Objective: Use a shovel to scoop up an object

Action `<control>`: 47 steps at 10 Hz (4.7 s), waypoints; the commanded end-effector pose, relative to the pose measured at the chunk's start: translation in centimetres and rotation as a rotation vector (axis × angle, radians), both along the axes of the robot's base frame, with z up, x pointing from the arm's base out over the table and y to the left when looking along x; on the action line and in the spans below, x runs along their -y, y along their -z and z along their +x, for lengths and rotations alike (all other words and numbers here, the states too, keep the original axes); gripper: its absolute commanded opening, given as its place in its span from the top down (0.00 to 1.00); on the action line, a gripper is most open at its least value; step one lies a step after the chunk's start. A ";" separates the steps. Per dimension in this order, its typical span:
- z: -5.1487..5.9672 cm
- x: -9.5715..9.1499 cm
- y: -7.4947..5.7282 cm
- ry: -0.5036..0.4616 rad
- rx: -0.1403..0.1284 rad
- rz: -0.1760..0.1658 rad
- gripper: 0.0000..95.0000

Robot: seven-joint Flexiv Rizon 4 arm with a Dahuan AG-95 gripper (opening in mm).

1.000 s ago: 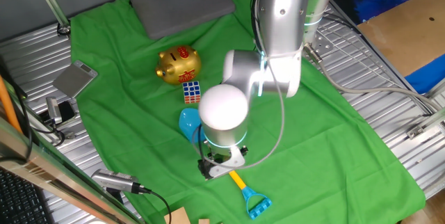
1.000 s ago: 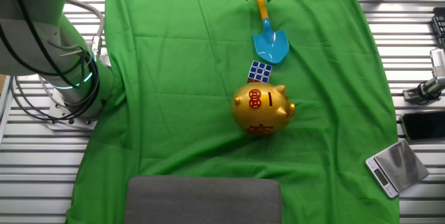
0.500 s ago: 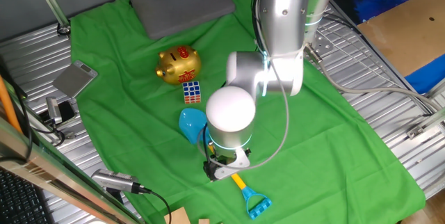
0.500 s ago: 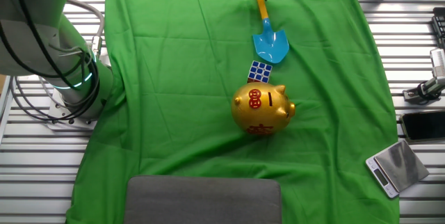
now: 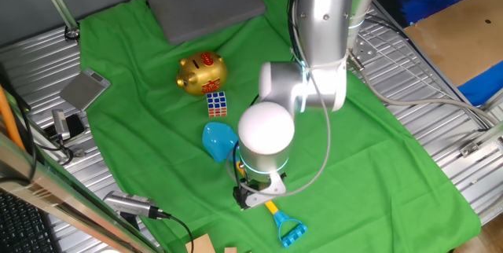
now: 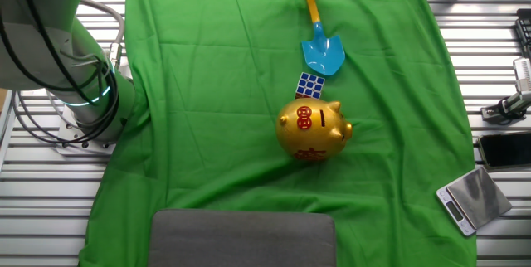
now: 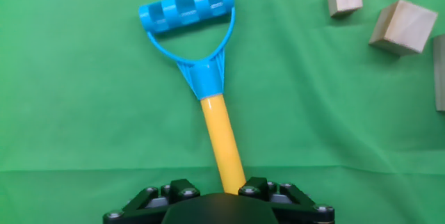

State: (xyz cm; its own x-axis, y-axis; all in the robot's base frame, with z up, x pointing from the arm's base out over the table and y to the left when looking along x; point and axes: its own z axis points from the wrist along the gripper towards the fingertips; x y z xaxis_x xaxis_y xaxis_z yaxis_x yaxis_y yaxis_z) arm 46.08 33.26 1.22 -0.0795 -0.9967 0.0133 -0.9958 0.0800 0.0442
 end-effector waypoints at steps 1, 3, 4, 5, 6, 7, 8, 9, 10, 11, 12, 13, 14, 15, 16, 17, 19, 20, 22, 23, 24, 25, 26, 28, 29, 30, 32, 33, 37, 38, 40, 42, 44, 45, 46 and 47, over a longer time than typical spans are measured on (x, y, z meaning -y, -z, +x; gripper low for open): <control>-0.1 0.1 -0.1 -0.006 0.004 -0.003 0.80; -0.1 0.1 -0.1 -0.013 0.021 -0.004 1.00; -0.1 0.1 -0.1 -0.016 0.036 -0.002 1.00; -0.1 0.1 -0.1 -0.012 0.040 -0.003 1.00; -0.1 0.1 -0.1 0.003 0.043 -0.004 1.00; -0.1 0.1 -0.2 0.019 0.042 -0.003 1.00; -0.1 0.1 -0.4 0.027 0.042 -0.001 1.00; 0.0 0.2 -0.9 0.032 0.040 0.011 1.00; 0.0 0.2 -1.1 0.030 0.041 0.016 1.00; 0.0 0.2 -1.5 0.022 0.043 0.027 1.00; 0.0 0.2 -1.6 0.017 0.043 0.030 1.00; 0.0 0.2 -1.8 0.005 0.043 0.045 1.00; 0.0 0.2 -1.8 0.005 0.043 0.045 1.00; -0.1 0.2 -2.1 -0.007 0.046 0.066 1.00; -0.1 0.2 -2.2 -0.012 0.051 0.079 1.00; -0.1 0.2 -2.5 -0.018 0.056 0.095 1.00; -0.1 0.1 -3.1 -0.016 0.071 0.121 1.00; -0.1 0.1 -3.5 -0.019 0.080 0.137 1.00; -0.2 0.1 -4.1 -0.030 0.091 0.153 1.00; -0.2 0.1 -4.4 -0.039 0.095 0.159 1.00; -0.2 0.1 -4.5 -0.041 0.098 0.163 1.00; -0.3 0.1 -4.6 -0.045 0.103 0.181 1.00; -0.3 0.1 -4.6 -0.045 0.107 0.195 1.00; -0.3 0.1 -4.7 -0.044 0.120 0.209 1.00; -0.3 0.1 -4.7 -0.046 0.124 0.213 1.00; -0.3 0.1 -4.8 -0.049 0.128 0.214 1.00; -0.3 0.2 -5.0 -0.052 0.131 0.216 1.00; -0.3 0.3 -5.0 -0.057 0.131 0.219 1.00; -0.3 1.0 -5.2 -0.049 0.130 0.238 1.00; -0.4 1.3 -5.3 -0.044 0.133 0.256 1.00; -0.4 1.9 -5.4 -0.034 0.134 0.274 1.00; -0.5 2.4 -5.6 -0.032 0.134 0.284 1.00; -0.6 3.2 -5.9 -0.032 0.134 0.297 1.00; -0.7 3.6 -6.0 -0.032 0.134 0.301 1.00; -0.8 3.8 -6.1 -0.035 0.133 0.303 1.00; -0.8 4.1 -6.2 -0.039 0.134 0.306 1.00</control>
